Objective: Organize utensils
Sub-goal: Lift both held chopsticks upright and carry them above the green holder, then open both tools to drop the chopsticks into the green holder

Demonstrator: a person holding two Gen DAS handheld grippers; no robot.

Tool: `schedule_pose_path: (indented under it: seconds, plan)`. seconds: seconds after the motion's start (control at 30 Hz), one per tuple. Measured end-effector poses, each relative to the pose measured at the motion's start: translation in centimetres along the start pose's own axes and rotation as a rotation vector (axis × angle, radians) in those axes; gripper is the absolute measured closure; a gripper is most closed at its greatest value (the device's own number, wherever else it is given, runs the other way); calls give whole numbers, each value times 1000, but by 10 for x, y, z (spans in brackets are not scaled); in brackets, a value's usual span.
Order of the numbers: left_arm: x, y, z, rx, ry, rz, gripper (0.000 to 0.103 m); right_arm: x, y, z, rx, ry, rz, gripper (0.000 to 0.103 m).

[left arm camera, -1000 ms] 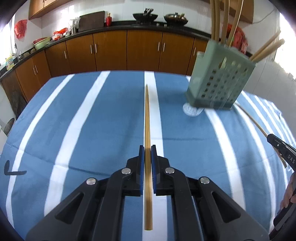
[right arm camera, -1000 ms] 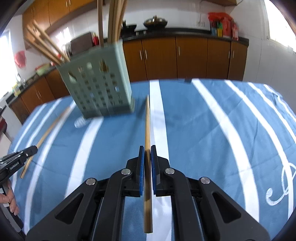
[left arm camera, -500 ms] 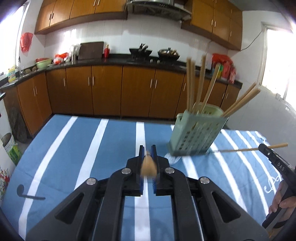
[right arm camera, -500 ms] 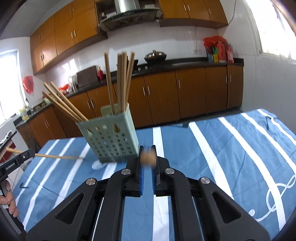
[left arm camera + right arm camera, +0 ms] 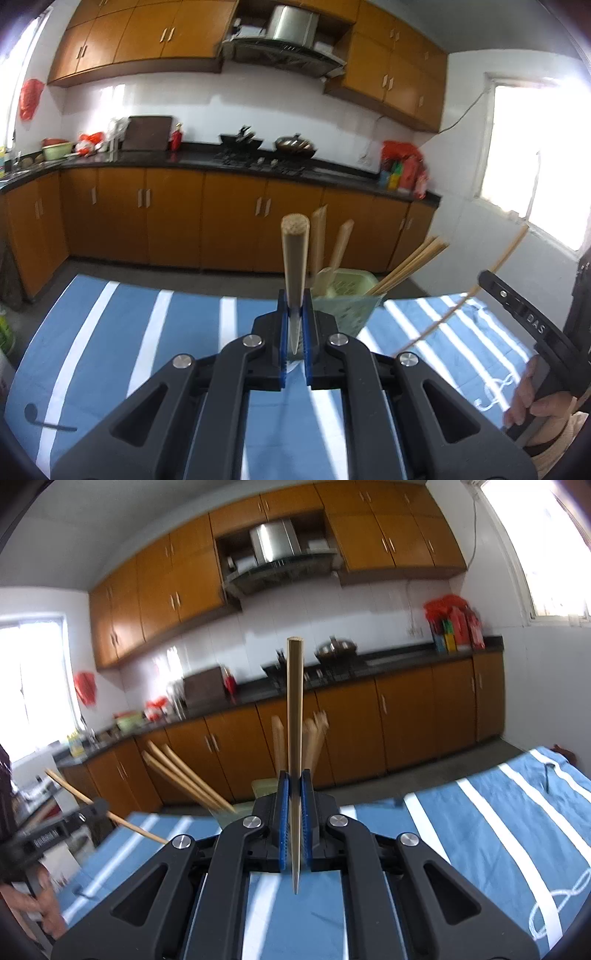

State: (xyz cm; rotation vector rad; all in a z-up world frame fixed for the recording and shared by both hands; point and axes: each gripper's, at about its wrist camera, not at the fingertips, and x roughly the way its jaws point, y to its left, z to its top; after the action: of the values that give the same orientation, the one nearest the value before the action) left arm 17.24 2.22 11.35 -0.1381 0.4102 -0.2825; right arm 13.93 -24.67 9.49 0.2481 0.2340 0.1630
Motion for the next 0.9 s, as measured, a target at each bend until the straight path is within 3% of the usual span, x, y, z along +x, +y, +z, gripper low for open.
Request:
schedule_pose_path:
  seconds: [0.17, 0.47, 0.57, 0.73, 0.9]
  plan:
    - [-13, -20, 23, 8, -88, -51, 95, -10, 10, 26, 17, -132, 56, 96]
    - [-5, -42, 61, 7, -216, -40, 95, 14, 17, 46, 3, -239, 67, 96]
    - [13, -49, 66, 39, -194, -20, 95, 25, 19, 46, -18, -242, 50, 96]
    - [47, -47, 60, 49, -130, 6, 95, 54, 17, 33, -45, -173, 26, 96]
    - [67, -43, 51, 57, -120, 10, 95, 70, 18, 23, -71, -114, 14, 96]
